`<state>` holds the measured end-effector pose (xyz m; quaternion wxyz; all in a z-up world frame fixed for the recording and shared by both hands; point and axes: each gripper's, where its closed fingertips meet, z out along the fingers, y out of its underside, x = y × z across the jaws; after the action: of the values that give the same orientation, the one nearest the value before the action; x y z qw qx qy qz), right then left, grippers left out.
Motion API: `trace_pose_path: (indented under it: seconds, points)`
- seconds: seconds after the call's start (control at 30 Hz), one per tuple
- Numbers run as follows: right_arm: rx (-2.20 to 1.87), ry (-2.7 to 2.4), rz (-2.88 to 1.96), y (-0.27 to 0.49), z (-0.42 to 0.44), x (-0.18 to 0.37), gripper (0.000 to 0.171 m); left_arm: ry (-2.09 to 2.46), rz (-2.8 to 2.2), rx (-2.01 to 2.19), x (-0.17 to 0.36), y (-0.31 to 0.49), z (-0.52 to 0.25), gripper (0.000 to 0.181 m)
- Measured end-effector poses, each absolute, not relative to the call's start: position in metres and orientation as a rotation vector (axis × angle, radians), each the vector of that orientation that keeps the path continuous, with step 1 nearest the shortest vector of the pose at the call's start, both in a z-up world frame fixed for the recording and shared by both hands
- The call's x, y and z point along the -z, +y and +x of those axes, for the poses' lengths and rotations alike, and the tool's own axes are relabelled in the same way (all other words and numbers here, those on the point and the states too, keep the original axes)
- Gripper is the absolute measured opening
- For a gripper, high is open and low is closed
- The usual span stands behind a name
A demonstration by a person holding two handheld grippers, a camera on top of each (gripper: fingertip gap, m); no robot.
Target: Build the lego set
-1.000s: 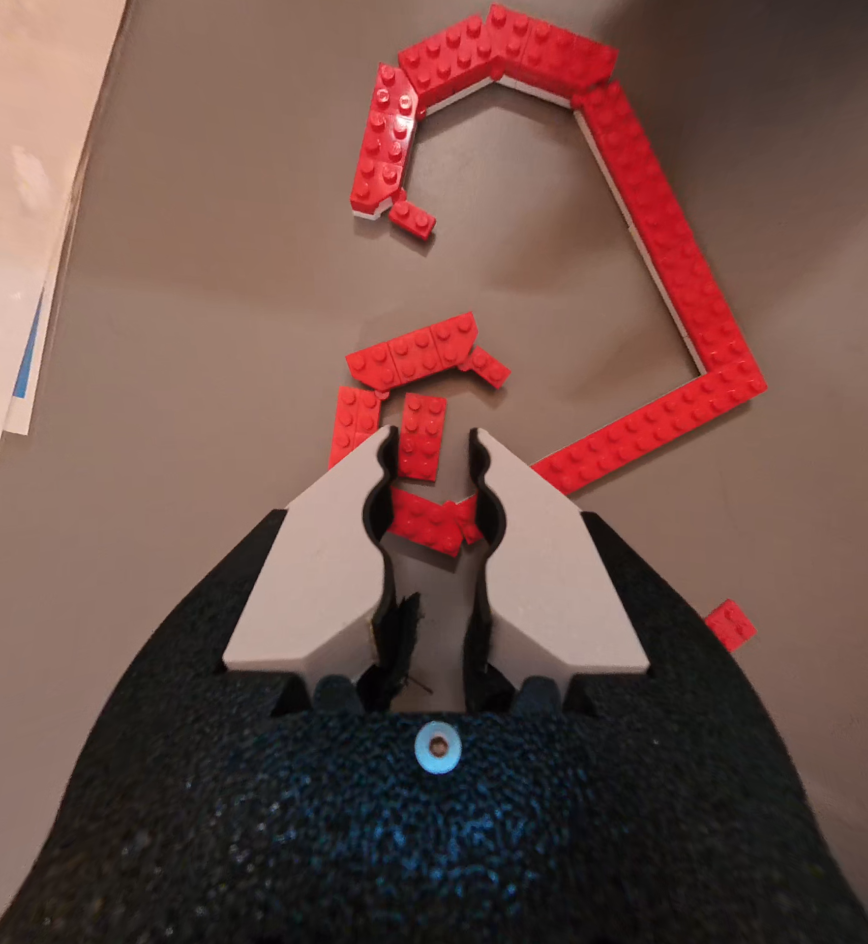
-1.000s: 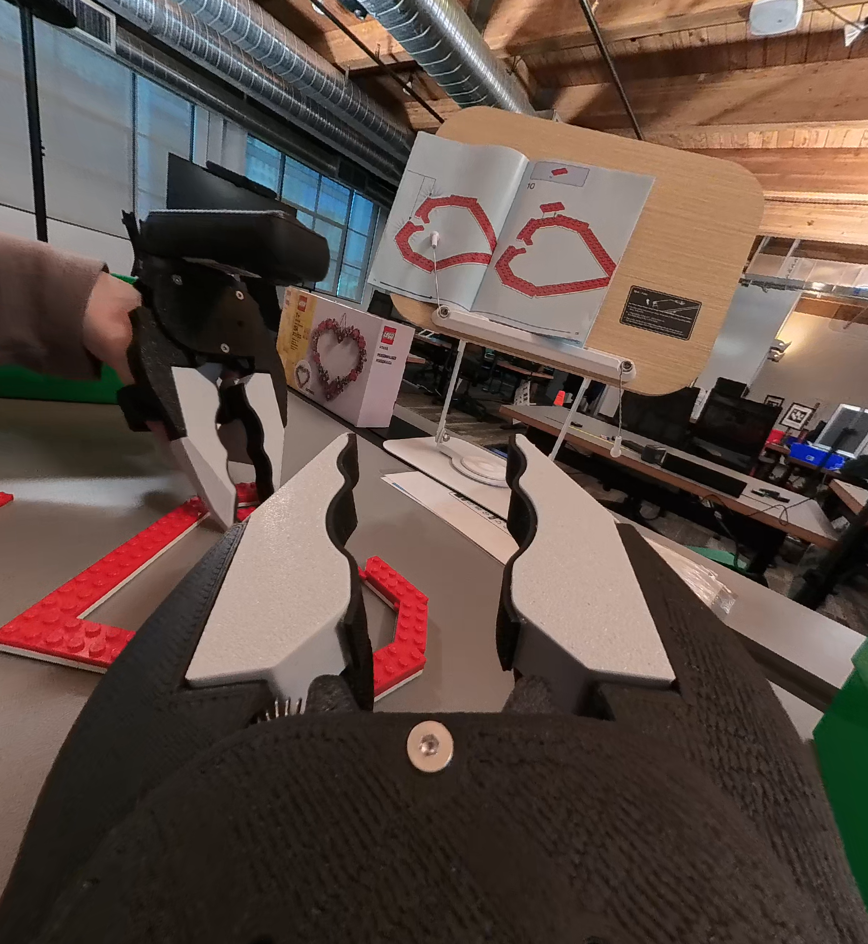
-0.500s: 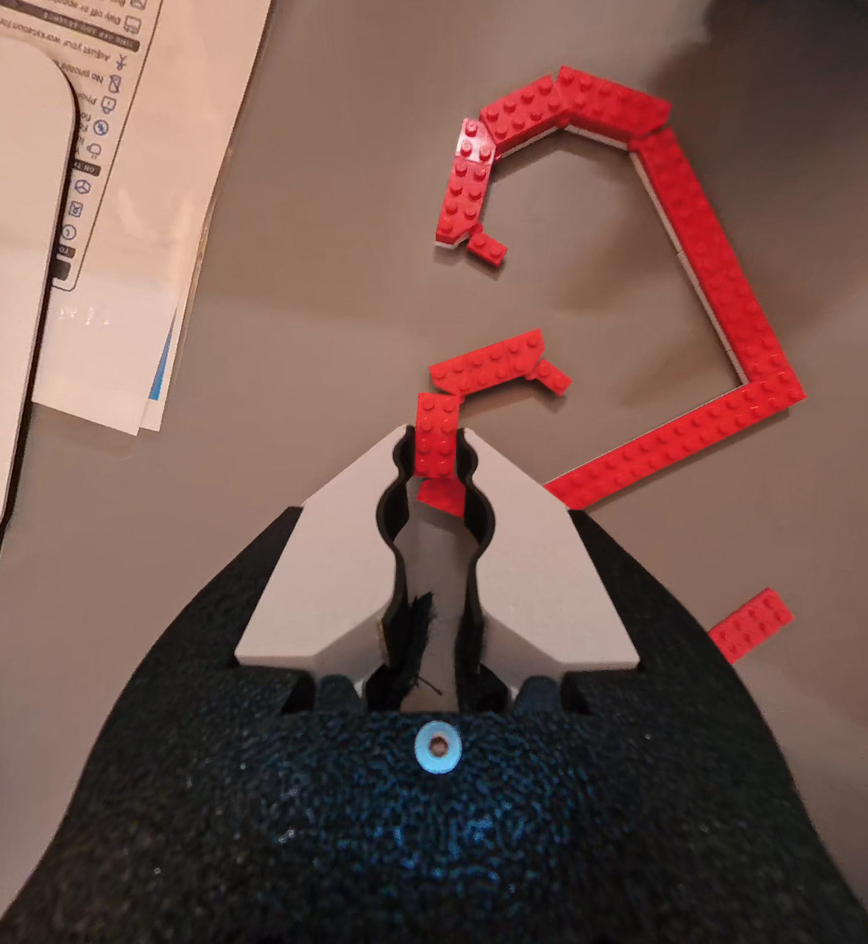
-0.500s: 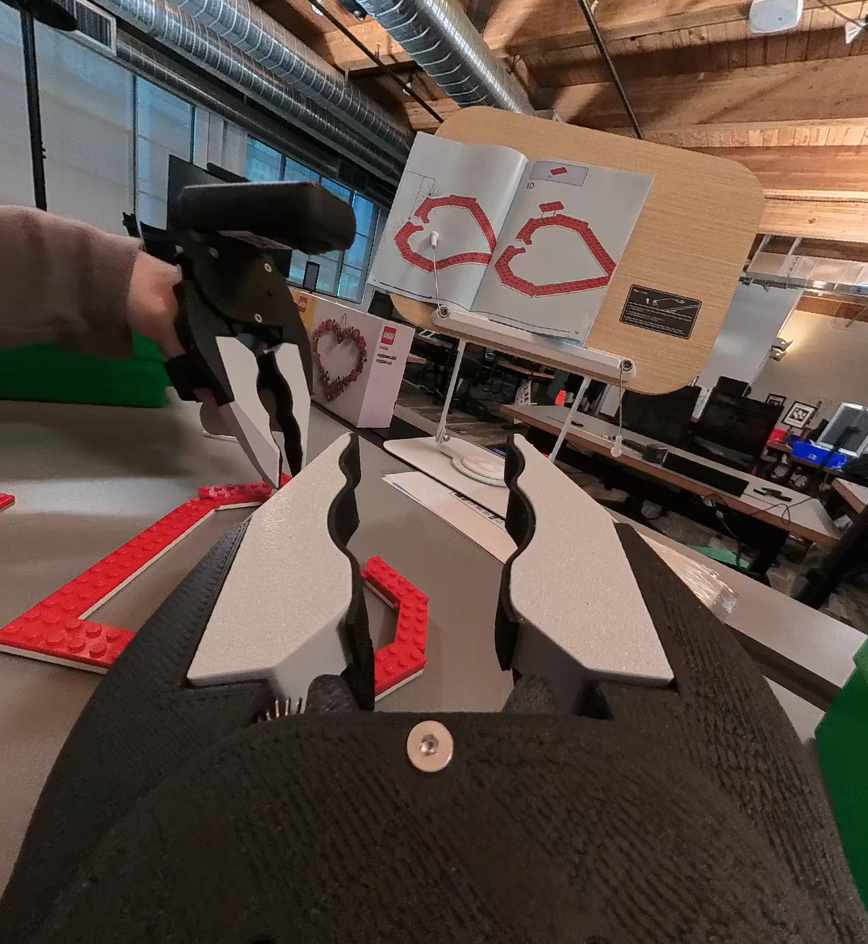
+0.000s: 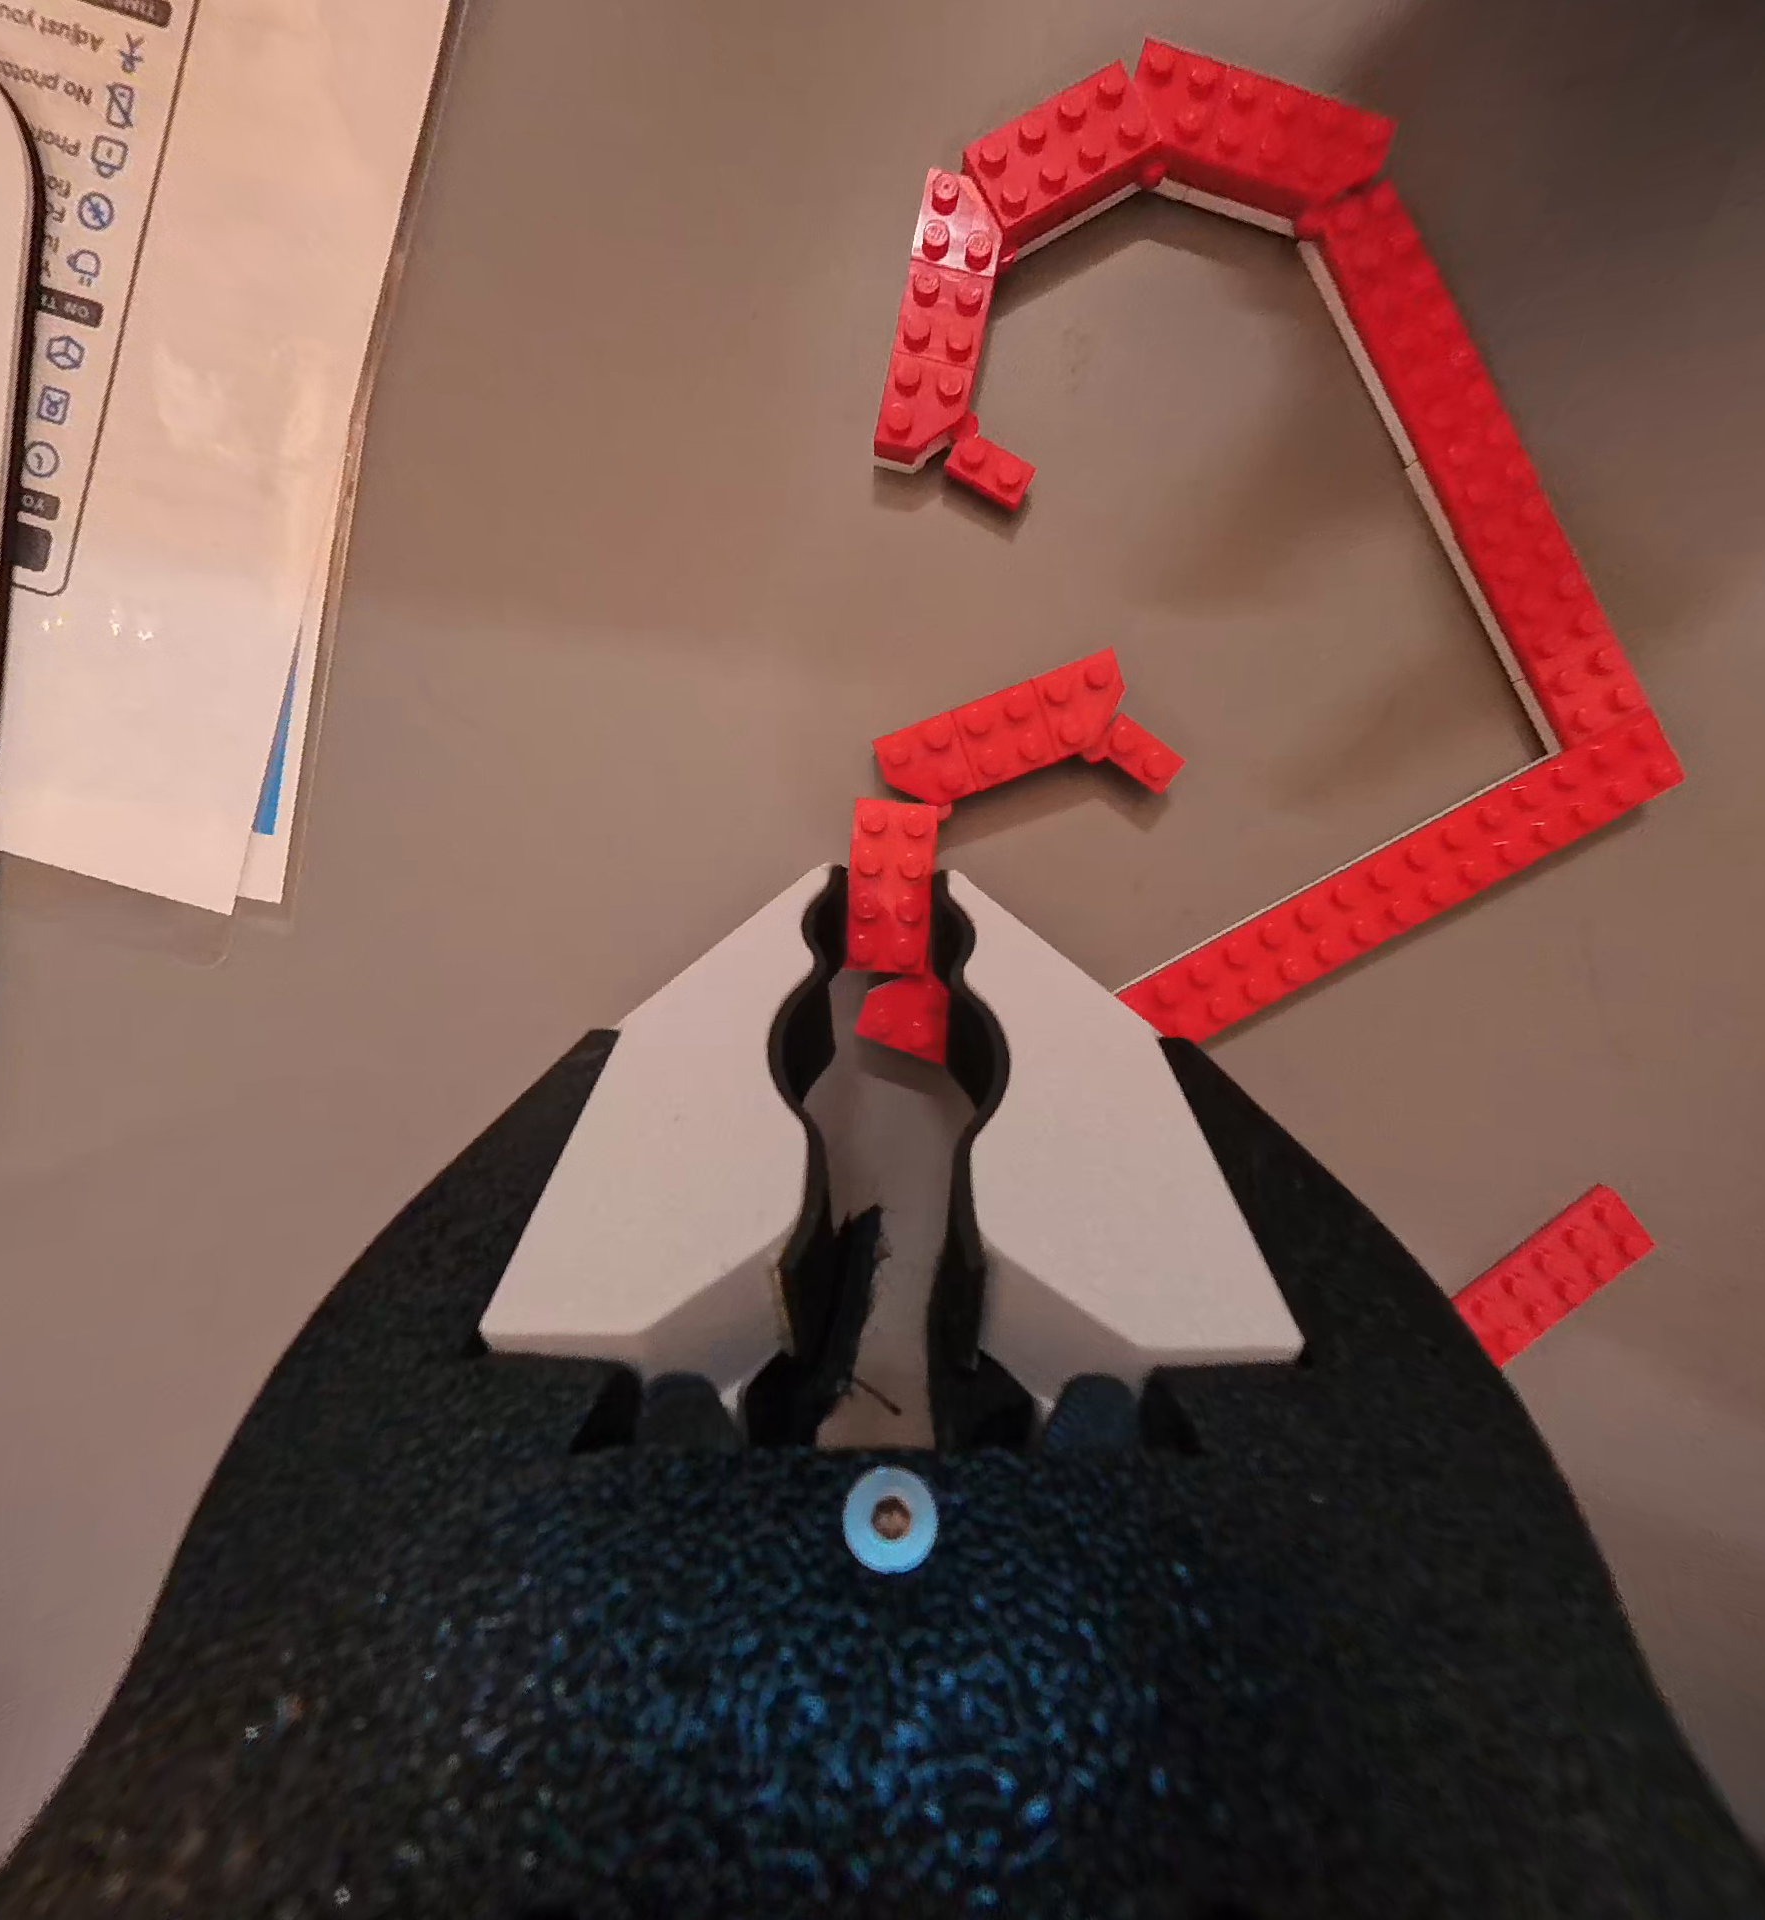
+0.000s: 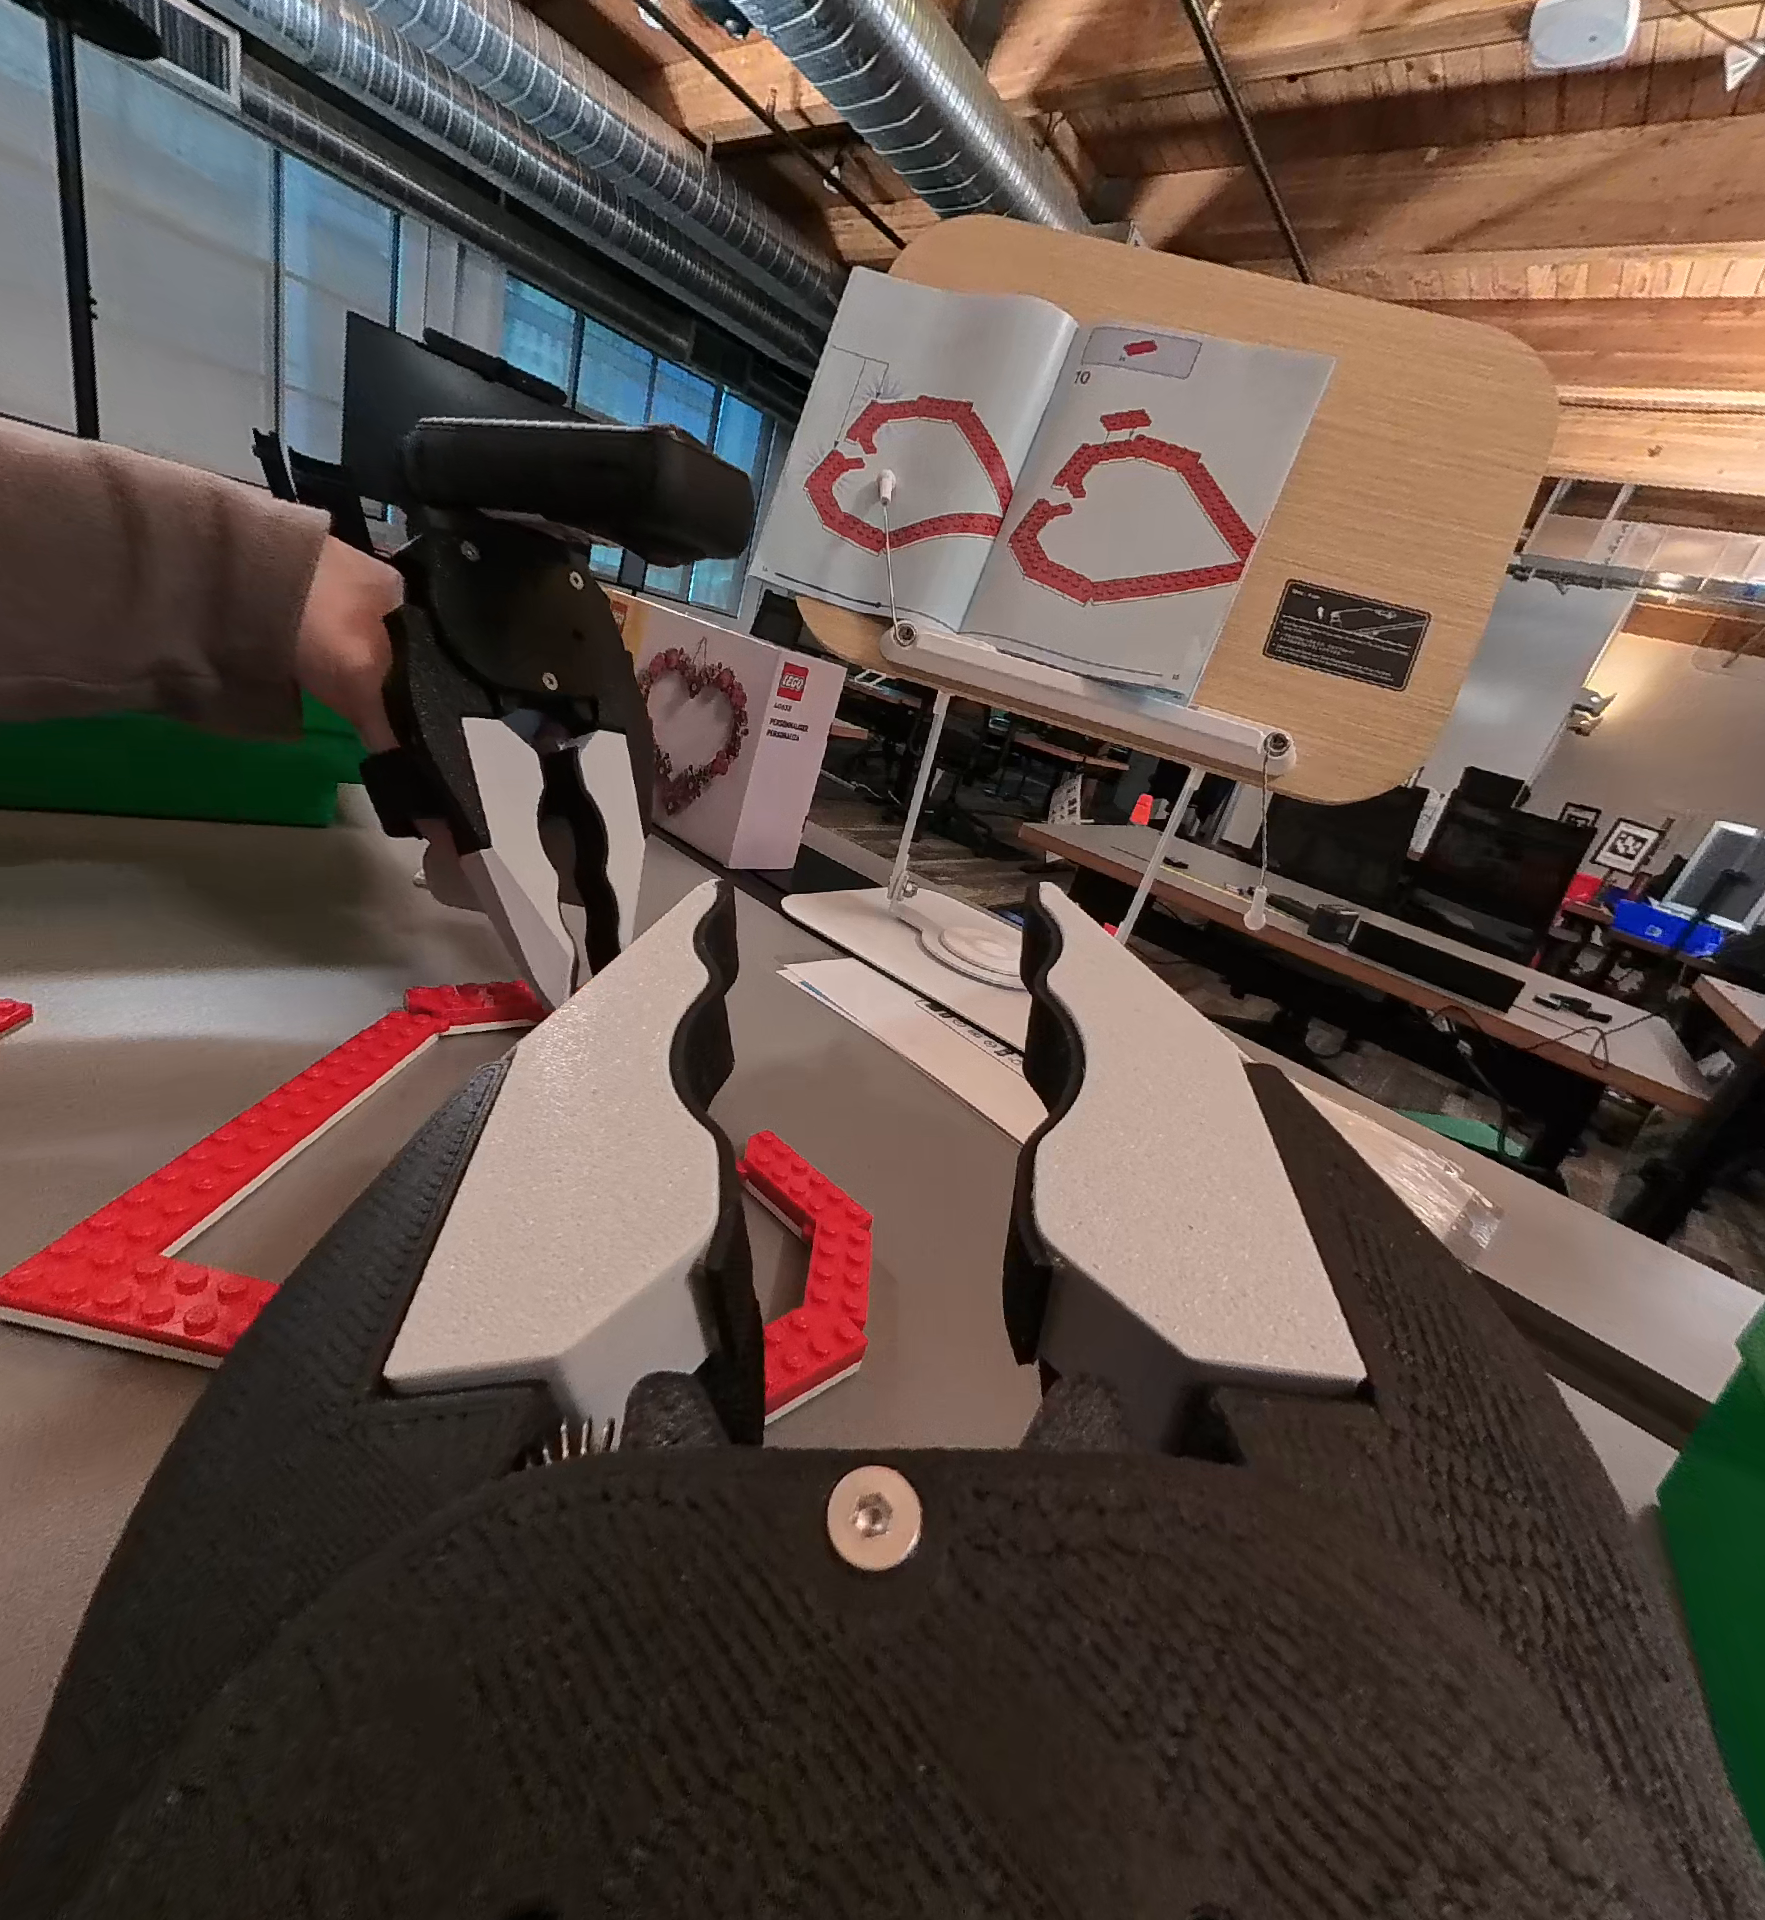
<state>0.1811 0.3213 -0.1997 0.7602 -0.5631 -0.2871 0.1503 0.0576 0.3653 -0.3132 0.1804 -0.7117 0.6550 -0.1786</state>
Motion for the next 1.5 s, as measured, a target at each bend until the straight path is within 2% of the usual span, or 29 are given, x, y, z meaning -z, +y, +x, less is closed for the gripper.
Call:
trace_pose_path:
  seconds: [0.03,0.7,1.03,1.27,1.4,1.5]
  points:
    - [-0.327,-0.625,-1.226,0.321,0.181,0.200,0.054,1.852,-2.011,0.503,0.313,0.366,0.057,0.014]
    - [-0.332,-0.620,-1.227,0.322,0.182,0.199,0.053,1.878,-2.004,0.520,0.315,0.365,0.057,0.015]
    - [-0.311,-0.644,-1.238,0.321,0.178,0.202,0.053,1.725,-1.962,0.517,0.297,0.367,0.045,0.045]
    - [-0.365,-0.981,-1.436,0.320,0.120,0.223,0.048,1.505,-1.799,0.613,0.266,0.359,0.039,0.052]
    - [-0.509,-1.274,-1.703,0.328,0.089,0.263,0.044,1.457,-1.762,0.718,0.259,0.353,0.040,0.053]
    - [-0.574,-1.271,-1.890,0.346,0.083,0.281,0.045,1.462,-1.757,0.675,0.262,0.360,0.035,0.054]
